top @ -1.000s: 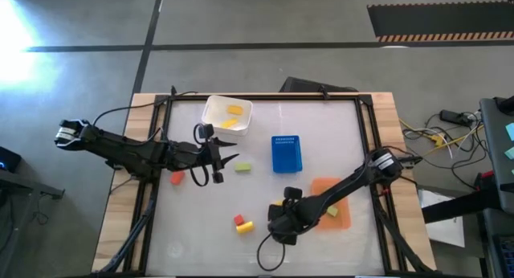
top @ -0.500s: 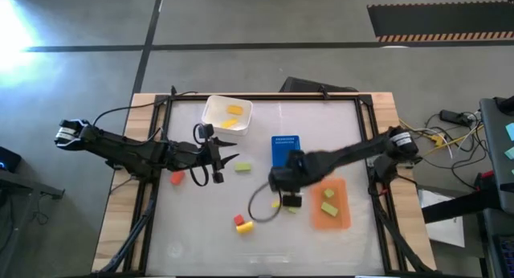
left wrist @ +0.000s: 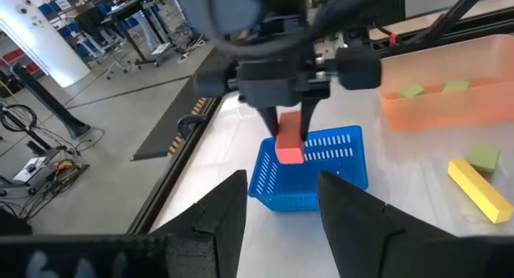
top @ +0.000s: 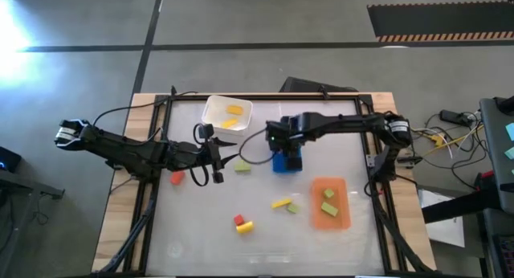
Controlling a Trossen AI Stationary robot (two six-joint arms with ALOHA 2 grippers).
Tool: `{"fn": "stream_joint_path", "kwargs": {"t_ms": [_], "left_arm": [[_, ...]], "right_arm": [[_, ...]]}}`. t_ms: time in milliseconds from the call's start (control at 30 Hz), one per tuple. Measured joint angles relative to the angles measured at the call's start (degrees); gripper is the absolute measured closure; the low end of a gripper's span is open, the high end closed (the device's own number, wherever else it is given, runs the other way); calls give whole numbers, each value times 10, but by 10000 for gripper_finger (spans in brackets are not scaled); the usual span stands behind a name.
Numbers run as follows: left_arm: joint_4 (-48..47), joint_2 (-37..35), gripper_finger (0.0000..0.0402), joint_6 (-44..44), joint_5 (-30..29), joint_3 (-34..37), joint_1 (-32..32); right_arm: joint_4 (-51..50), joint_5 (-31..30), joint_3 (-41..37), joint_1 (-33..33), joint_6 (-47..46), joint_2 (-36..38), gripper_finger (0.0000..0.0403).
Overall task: Sort & place blocks by color
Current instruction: Put the orange block into the blue bin
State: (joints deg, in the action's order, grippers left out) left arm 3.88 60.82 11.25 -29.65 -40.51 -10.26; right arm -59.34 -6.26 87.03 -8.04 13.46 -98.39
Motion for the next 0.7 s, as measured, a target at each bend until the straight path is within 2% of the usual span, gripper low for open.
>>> {"fn": "stream_joint_path", "kwargs": {"t_ms": [100,567,700], "left_arm": [[0,0,265,0,0,0,0],[0,0,265,-3,0,0,0],[0,0,265,-3,0,0,0]], "right_arm": [[25,23,-14,-15,19,0,285],[178,22,-154,-32,56,0,285],[203,22,-172,-41,56,0,285]]}}
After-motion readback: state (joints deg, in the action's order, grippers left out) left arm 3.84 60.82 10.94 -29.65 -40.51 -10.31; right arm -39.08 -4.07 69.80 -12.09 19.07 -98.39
